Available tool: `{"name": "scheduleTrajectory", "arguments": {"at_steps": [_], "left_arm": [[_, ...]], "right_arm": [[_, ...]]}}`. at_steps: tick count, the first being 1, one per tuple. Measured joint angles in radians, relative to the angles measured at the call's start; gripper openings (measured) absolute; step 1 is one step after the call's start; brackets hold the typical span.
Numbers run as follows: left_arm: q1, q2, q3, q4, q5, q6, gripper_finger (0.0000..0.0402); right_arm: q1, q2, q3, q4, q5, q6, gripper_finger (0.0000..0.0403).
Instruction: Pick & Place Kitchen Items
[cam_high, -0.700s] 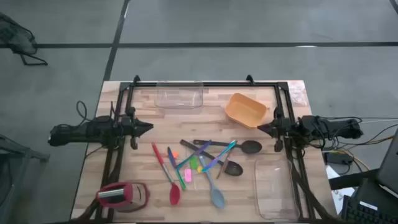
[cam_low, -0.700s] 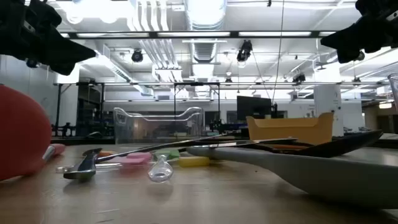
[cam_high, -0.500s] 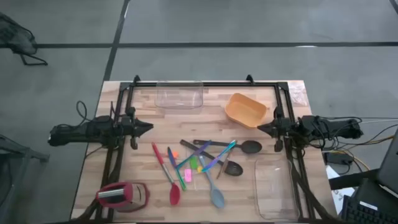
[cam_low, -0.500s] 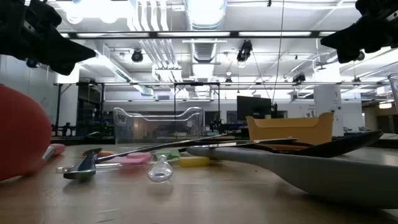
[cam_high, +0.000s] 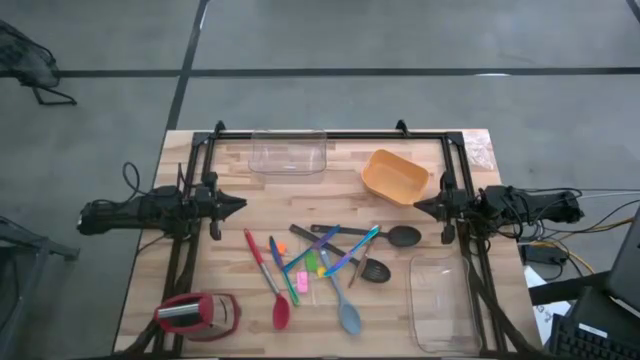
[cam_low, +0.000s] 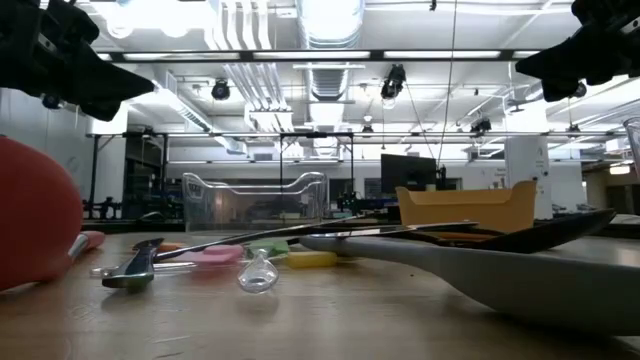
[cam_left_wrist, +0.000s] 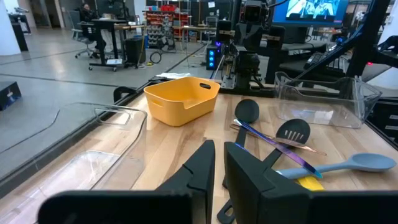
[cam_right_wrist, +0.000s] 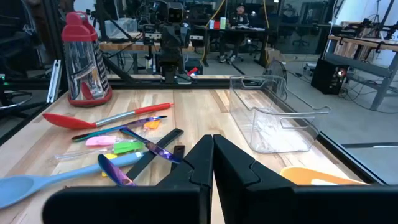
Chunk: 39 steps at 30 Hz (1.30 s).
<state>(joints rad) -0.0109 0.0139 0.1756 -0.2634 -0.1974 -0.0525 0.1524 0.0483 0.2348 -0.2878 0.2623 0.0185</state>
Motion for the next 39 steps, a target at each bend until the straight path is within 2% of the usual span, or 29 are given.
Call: {"name": "scheduleTrajectory", "arguments": {"at_steps": [11,19,28,35,39], "left_arm": [[0.0,0.0,0.0,0.0,0.0,0.0,0.0044],[0.0,0.0,0.0,0.0,0.0,0.0,0.0044],[0.0,0.0,0.0,0.0,0.0,0.0,0.0044],[0.0,0.0,0.0,0.0,0.0,0.0,0.0044],[0.0,0.0,0.0,0.0,0.0,0.0,0.0044]], "right_arm": [[0.0,0.0,0.0,0.0,0.0,-0.001,0.0009],[0.0,0.0,0.0,0.0,0.002,-0.184,0.0009],[0.0,0.0,0.0,0.012,0.001,-0.181,0.0009],[0.0,0.0,0.0,0.124,-0.001,-0.116,0.0009],[0.0,0.0,0.0,0.311,0.004,-0.056,0.0009]]}}
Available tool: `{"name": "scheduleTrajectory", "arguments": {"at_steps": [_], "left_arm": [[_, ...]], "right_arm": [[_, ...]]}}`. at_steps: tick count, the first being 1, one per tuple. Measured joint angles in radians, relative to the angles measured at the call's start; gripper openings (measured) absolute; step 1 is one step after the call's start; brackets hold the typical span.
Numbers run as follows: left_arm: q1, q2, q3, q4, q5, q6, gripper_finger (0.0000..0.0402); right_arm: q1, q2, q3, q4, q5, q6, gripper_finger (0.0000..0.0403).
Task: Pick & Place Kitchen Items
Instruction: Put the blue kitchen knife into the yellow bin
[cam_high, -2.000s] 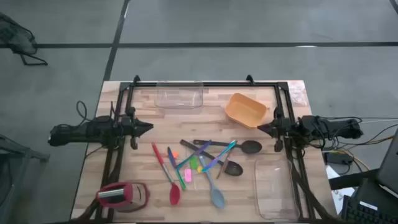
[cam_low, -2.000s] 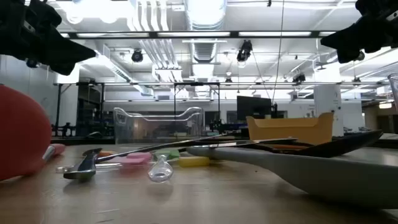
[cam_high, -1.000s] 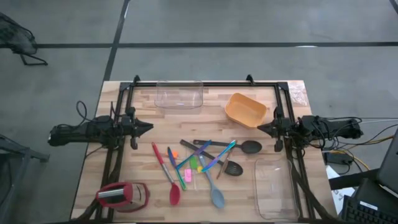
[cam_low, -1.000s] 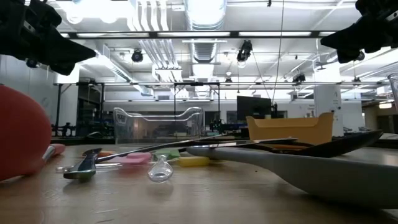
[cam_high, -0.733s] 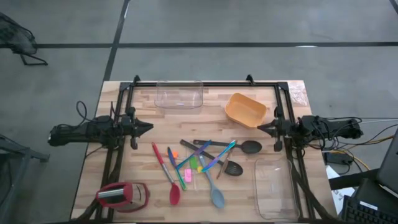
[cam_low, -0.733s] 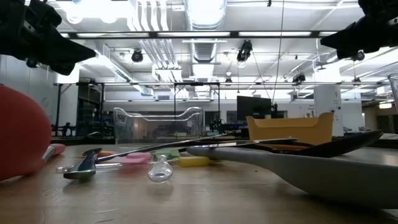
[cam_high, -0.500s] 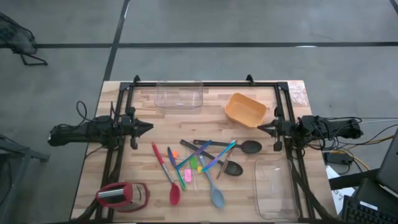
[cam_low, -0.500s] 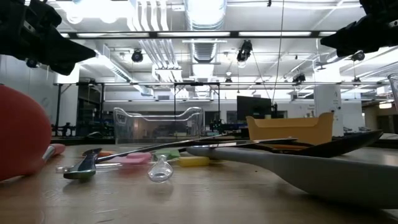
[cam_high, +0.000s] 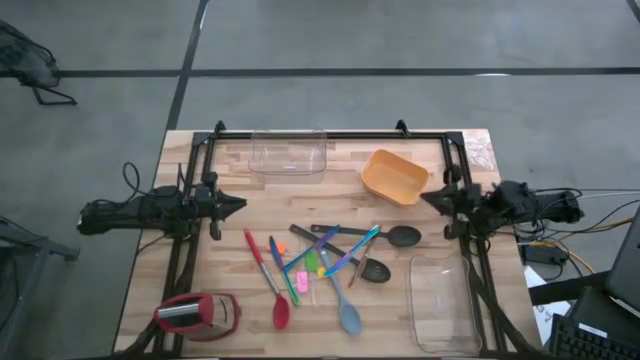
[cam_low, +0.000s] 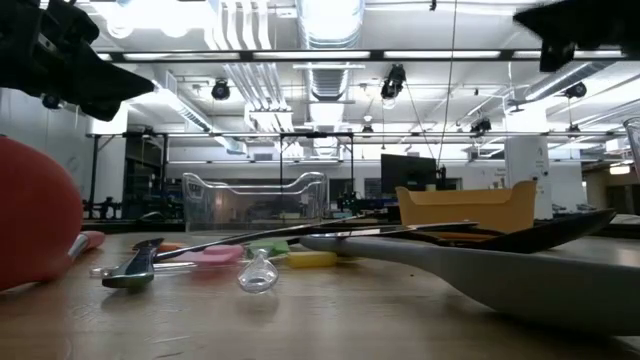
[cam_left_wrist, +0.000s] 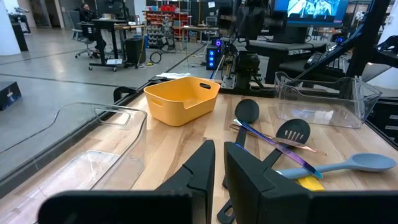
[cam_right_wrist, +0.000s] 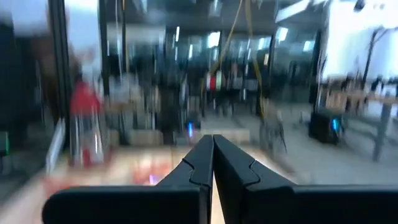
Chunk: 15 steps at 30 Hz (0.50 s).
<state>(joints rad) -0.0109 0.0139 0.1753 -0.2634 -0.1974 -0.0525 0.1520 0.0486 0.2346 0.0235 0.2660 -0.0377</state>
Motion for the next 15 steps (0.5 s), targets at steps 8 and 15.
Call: {"name": "scheduleTrajectory", "arguments": {"at_steps": [8,15], "left_arm": [[0.0,0.0,0.0,0.0,0.0,0.0,0.0044],[0.0,0.0,0.0,0.0,0.0,0.0,0.0044]], "right_arm": [[0.0,0.0,0.001,0.292,0.001,-0.057,0.0009],[0.0,0.134,0.001,0.28,0.02,0.018,0.0009]]}}
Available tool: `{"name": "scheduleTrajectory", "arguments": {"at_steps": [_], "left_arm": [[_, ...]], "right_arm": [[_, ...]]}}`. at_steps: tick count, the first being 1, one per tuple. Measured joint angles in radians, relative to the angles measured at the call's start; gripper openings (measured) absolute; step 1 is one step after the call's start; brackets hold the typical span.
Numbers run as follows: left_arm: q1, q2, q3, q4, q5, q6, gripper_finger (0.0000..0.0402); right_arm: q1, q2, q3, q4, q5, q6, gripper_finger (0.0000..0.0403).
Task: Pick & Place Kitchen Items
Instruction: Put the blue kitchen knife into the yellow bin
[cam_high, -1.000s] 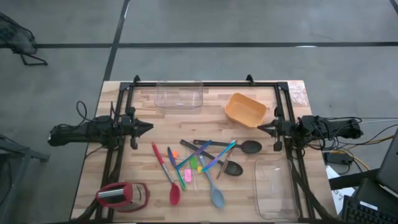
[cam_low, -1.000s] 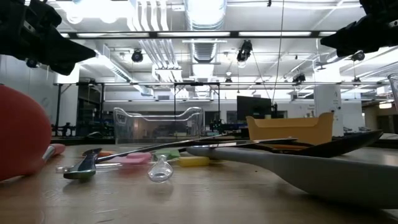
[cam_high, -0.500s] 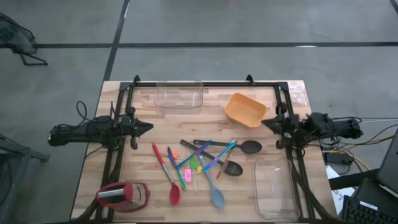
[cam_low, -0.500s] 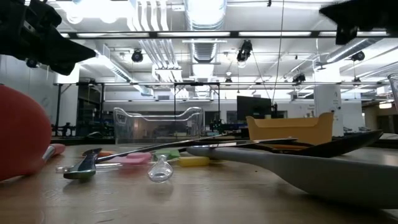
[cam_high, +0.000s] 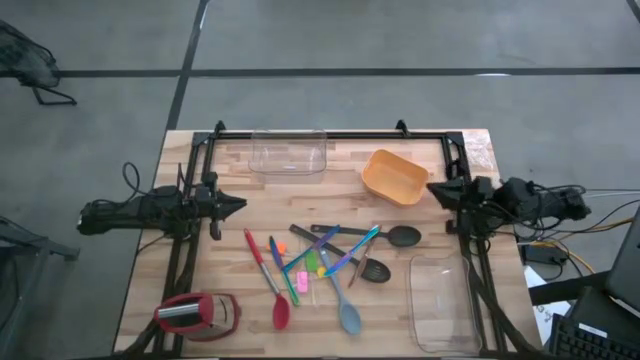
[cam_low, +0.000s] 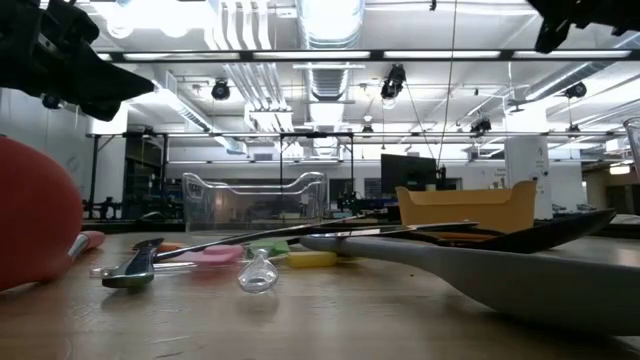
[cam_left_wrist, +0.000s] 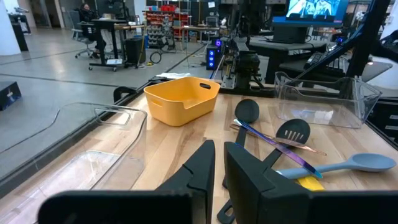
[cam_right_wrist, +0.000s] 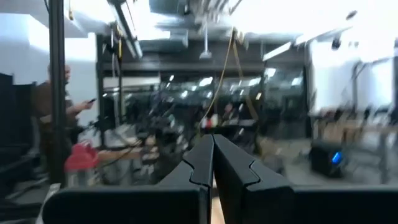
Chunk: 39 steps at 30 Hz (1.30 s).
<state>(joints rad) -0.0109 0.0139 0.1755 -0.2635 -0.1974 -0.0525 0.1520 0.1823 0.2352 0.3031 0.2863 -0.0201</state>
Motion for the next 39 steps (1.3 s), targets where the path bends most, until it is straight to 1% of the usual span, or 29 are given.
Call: {"name": "scheduleTrajectory", "arguments": {"at_steps": [3,6,8,12,15,21,24,27,29,33,36,39], "left_arm": [[0.0,0.0,0.0,0.0,0.0,0.0,0.0044],[0.0,0.0,0.0,0.0,0.0,0.0,0.0044],[0.0,0.0,0.0,0.0,0.0,0.0,0.0044],[0.0,0.0,0.0,0.0,0.0,0.0,0.0044],[0.0,0.0,0.0,0.0,0.0,0.0,0.0044],[0.0,0.0,0.0,0.0,0.0,0.0,0.0044],[0.0,0.0,0.0,0.0,0.0,0.0,0.0044],[0.0,0.0,0.0,-0.001,0.0,0.0,0.0044],[0.0,0.0,0.0,0.0,0.0,0.0,0.0044],[0.0,0.0,0.0,0.0,0.0,0.0,0.0044],[0.0,0.0,0.0,0.0,-0.001,0.0,0.0044],[0.0,0.0,0.0,0.0,-0.002,0.0,0.0044]], "right_arm": [[0.0,0.131,0.0,0.072,-0.02,0.077,0.0009],[0.0,0.282,0.002,0.141,-0.023,0.088,0.0009],[-0.005,0.385,0.033,0.131,-0.023,0.069,0.0009],[-0.009,0.563,0.154,0.008,-0.027,0.057,0.001],[-0.01,0.682,0.274,-0.161,-0.025,0.041,0.0022],[-0.006,0.839,0.482,-0.42,-0.034,-0.038,0.0073],[-0.006,0.897,0.562,-0.535,-0.035,-0.084,0.0107],[-0.006,0.972,0.621,-0.631,-0.035,-0.084,0.0145],[-0.006,1.033,0.639,-0.678,-0.051,-0.057,0.017],[-0.002,1.159,0.669,-0.715,-0.147,-0.009,0.021],[0.01,1.258,0.701,-0.741,-0.169,-0.011,0.0223],[0.014,1.356,0.755,-0.808,-0.169,-0.03,0.023]]}}
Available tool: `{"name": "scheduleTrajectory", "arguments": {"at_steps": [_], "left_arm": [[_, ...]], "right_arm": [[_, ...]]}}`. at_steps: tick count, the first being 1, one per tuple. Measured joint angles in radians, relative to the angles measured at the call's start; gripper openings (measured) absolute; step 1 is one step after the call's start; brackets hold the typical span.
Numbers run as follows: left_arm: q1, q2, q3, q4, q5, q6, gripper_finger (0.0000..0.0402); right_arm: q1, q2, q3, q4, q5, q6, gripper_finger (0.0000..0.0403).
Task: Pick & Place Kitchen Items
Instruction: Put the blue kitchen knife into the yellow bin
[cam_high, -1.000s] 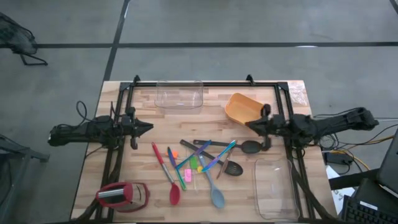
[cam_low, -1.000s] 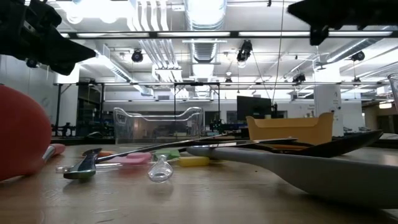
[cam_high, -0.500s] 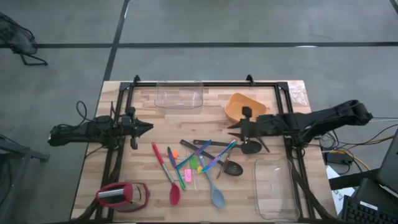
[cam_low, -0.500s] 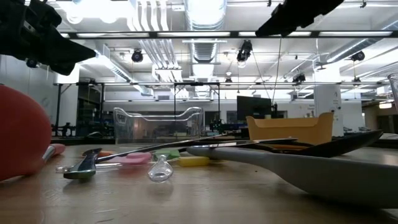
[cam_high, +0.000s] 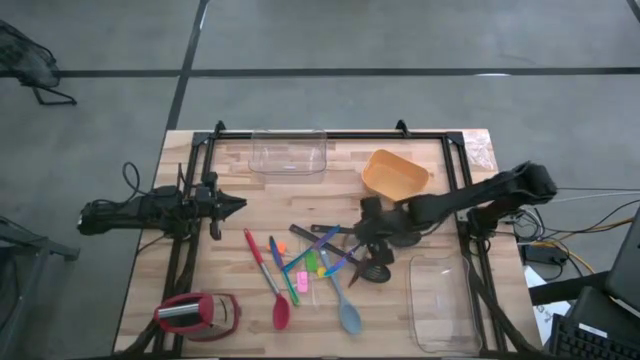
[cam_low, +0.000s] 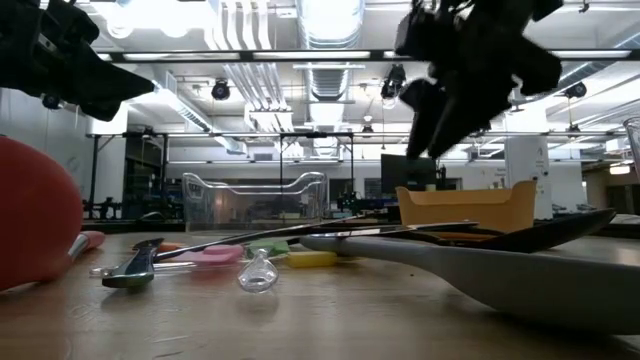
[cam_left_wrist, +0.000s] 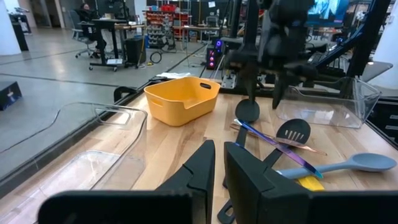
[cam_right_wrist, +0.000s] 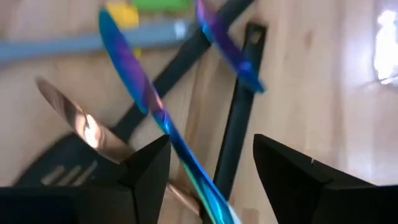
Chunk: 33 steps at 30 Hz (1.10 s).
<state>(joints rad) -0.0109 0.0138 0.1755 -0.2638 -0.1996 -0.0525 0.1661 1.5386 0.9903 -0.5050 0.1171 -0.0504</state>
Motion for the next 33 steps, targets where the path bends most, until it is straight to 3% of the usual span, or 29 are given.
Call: {"name": "scheduleTrajectory", "arguments": {"at_steps": [10,33], "left_arm": [[0.0,0.0,0.0,0.0,0.0,0.0,0.0044],[0.0,0.0,0.0,0.0,0.0,0.0,0.0044]], "right_arm": [[0.002,0.215,0.134,-0.091,-0.101,-0.062,0.0231],[-0.001,0.274,0.086,-0.008,-0.088,-0.093,0.0152]]}}
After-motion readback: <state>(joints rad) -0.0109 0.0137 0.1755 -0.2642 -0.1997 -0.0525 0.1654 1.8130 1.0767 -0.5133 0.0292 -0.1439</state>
